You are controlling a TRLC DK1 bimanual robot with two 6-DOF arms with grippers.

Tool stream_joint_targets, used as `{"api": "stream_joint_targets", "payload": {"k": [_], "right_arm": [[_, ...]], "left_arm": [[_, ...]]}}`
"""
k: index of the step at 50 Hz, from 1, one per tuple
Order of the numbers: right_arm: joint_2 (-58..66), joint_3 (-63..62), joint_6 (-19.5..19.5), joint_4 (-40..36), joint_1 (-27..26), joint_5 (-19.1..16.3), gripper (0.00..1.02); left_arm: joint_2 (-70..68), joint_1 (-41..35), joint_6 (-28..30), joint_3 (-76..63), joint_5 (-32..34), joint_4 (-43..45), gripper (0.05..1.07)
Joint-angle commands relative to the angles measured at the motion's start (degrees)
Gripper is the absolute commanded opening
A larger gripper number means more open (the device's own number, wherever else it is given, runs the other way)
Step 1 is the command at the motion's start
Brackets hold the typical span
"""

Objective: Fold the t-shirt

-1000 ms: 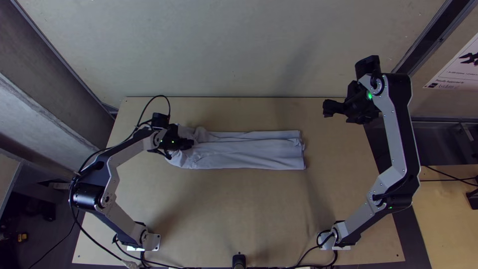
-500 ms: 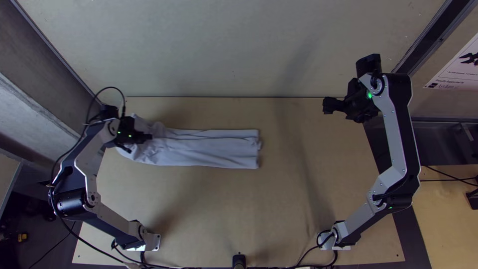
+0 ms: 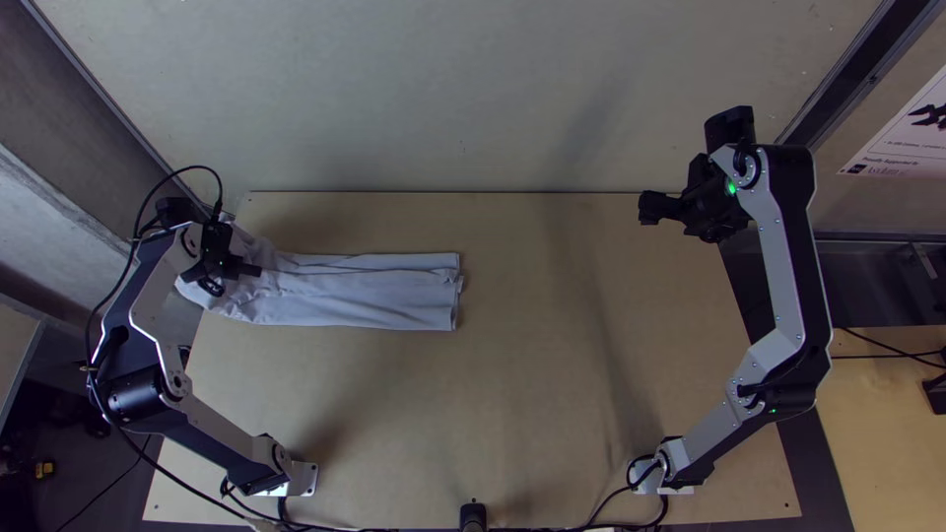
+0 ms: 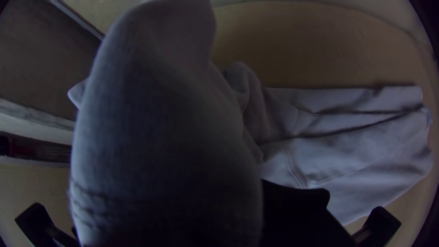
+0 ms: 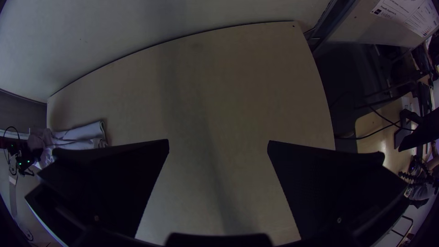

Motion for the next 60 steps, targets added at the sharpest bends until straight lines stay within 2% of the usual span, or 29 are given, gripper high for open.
{"api": "stream_joint_targets", "payload": {"k": [1,9,19,33,60], "right_arm": [[-1.3,-0.2,0.7,0.1,-0.3,0.1,0.99],[-1.2,-0.3,0.4,0.2,-0.9,0.0,0.99],[-1.3,-0.4,-0.2,0.2,-1.7,0.0,0.99],[-1.8,-1.7,-1.2,0.1,-3.0,0.0,0.99],[-4.2,-6.8,-3.3,1.7,-6.1,-1.4,0.99]], "left_arm": [[-5.2,-3.5,3.1,2.0,-3.6,-1.3,0.08],[-8.9,-10.0,2.1,3.1,-6.5,-6.2,0.08],[-10.2,-18.7,-3.6,6.5,-9.4,-13.6,0.08],[-6.9,-30.8,-12.8,10.4,-15.5,-19.4,0.08],[8.2,-47.3,-30.9,22.7,-16.0,-27.4,0.08]]}}
